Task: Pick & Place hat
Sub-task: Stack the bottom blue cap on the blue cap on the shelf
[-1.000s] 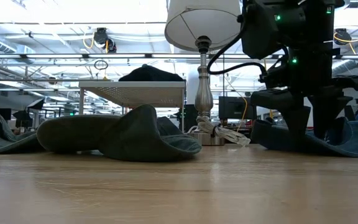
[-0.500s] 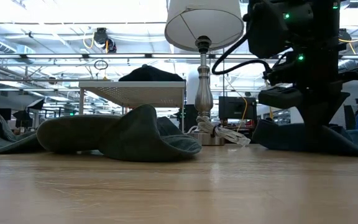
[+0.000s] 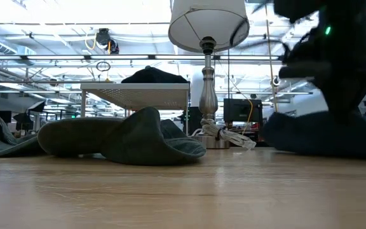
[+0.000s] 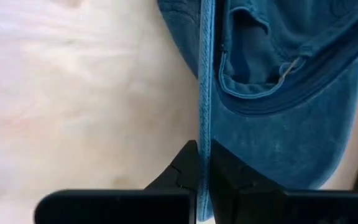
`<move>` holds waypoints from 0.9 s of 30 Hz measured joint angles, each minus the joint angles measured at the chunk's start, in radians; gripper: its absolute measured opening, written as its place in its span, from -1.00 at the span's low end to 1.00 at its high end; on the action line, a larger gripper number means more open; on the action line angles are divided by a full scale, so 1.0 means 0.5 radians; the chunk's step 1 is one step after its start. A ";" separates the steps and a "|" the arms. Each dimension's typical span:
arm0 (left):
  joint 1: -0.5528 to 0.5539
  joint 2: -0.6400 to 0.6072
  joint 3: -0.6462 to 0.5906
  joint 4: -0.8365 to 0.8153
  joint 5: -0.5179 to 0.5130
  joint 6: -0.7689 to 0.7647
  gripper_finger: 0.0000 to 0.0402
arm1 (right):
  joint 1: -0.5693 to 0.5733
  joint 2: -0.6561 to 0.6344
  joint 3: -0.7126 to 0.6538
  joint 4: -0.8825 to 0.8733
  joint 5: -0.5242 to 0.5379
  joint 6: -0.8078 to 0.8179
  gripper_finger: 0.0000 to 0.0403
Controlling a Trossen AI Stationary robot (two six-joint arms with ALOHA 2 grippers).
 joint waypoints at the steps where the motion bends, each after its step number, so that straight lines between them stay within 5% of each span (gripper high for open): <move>1: 0.000 0.000 0.000 -0.001 0.000 0.000 0.00 | 0.021 -0.043 0.007 -0.005 -0.001 0.003 -0.97; 15: 0.000 0.000 0.000 0.001 -0.014 0.096 0.00 | 0.181 -0.799 0.054 0.055 0.026 -0.073 -0.97; 27: 0.000 0.000 0.000 0.047 -0.014 0.098 0.00 | 0.190 -1.170 0.054 0.529 0.172 -0.853 -0.97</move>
